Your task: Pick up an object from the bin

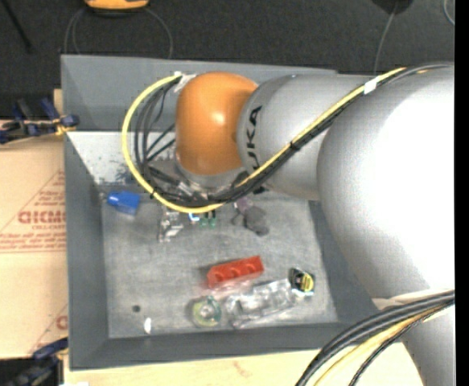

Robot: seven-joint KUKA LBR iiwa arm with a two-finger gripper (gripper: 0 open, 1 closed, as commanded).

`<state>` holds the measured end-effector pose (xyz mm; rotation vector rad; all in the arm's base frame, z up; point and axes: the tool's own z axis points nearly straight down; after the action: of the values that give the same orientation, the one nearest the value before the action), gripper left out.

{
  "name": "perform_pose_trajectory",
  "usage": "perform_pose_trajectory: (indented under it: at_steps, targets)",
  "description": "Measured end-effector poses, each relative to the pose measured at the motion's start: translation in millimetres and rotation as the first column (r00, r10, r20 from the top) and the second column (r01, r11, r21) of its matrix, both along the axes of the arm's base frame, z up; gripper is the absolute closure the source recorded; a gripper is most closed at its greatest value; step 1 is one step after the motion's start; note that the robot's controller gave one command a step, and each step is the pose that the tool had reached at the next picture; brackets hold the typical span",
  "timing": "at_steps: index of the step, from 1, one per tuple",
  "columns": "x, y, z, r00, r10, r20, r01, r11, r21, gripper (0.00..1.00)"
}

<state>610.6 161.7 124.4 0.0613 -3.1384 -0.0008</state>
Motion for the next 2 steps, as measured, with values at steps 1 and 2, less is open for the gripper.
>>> perform_pose_trajectory:
  at_steps: [1, 2]
  targets:
    - [-104.8, -38, 30, 1.000, -0.027, 0.000, 0.027, 1.000, 0.000, 1.00]
    - [-103.0, -77, 60, 0.830, -0.558, 0.007, 0.558, 0.830, 0.002, 1.00]
